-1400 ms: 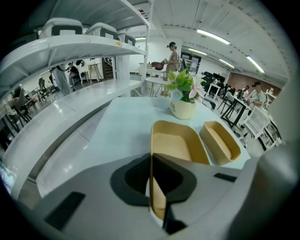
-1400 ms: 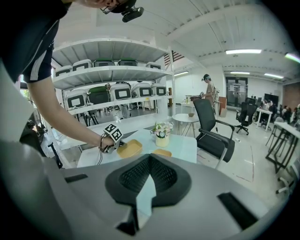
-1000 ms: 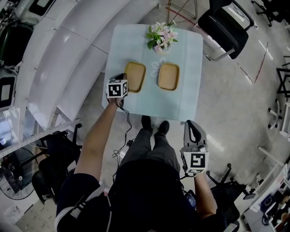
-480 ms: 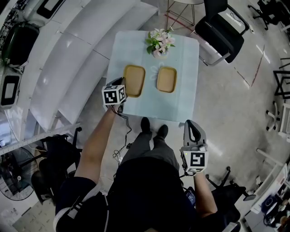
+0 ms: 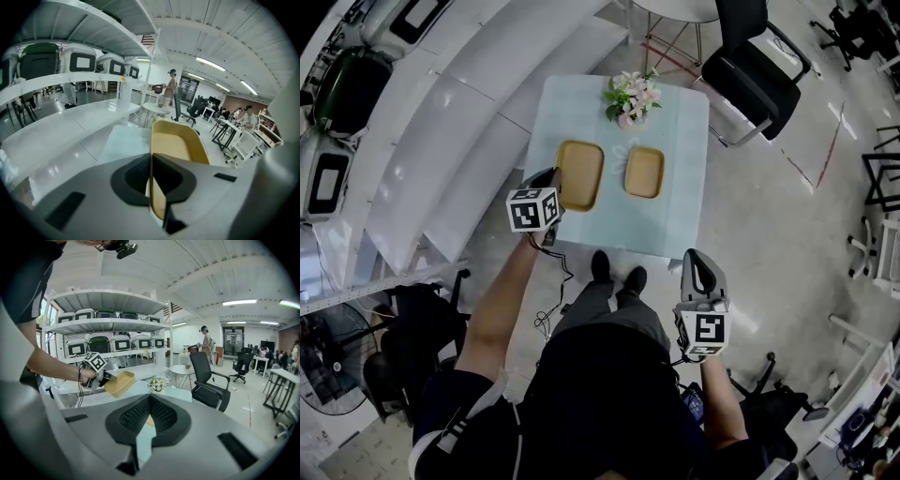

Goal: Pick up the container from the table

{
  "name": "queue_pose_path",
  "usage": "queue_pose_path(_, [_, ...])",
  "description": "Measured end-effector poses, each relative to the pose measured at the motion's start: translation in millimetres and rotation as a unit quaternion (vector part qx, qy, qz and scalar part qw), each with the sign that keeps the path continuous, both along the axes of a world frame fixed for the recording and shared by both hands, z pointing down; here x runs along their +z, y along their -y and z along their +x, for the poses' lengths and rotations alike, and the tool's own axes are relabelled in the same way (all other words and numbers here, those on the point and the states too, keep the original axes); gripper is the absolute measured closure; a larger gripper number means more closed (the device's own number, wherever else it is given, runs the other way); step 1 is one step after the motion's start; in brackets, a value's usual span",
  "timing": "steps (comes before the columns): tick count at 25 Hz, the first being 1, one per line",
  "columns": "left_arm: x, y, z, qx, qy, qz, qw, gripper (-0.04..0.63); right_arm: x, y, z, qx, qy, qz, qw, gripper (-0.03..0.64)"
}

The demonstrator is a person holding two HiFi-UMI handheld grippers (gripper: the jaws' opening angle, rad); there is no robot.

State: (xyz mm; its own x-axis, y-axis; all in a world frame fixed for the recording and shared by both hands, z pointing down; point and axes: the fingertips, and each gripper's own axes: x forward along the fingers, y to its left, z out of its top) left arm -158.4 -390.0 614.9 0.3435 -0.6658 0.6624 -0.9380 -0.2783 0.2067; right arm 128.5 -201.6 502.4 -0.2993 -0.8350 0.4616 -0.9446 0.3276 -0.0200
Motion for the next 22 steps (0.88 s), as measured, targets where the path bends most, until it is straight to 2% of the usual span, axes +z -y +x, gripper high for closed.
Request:
queue_pose_path(7, [-28.6,-7.8,-0.1,-0.003,-0.007,0.006,1.0000,0.584,-12.1,0.6,2.0,0.001,-0.001,0.012,1.000,0.617])
queue_pose_path(16, [-78.0,-24.3,7.3,0.007,-0.037,0.032,0.9988,0.584,-22.2,-2.3,2.3,0.001,-0.003,0.021,1.000,0.617])
queue_pose_path(22, [-115.2,-37.6,14.5,0.013,-0.063,0.074,0.9952,0.584,-34.6,-1.2,1.7,-0.001,-0.001,0.036,0.999,0.617])
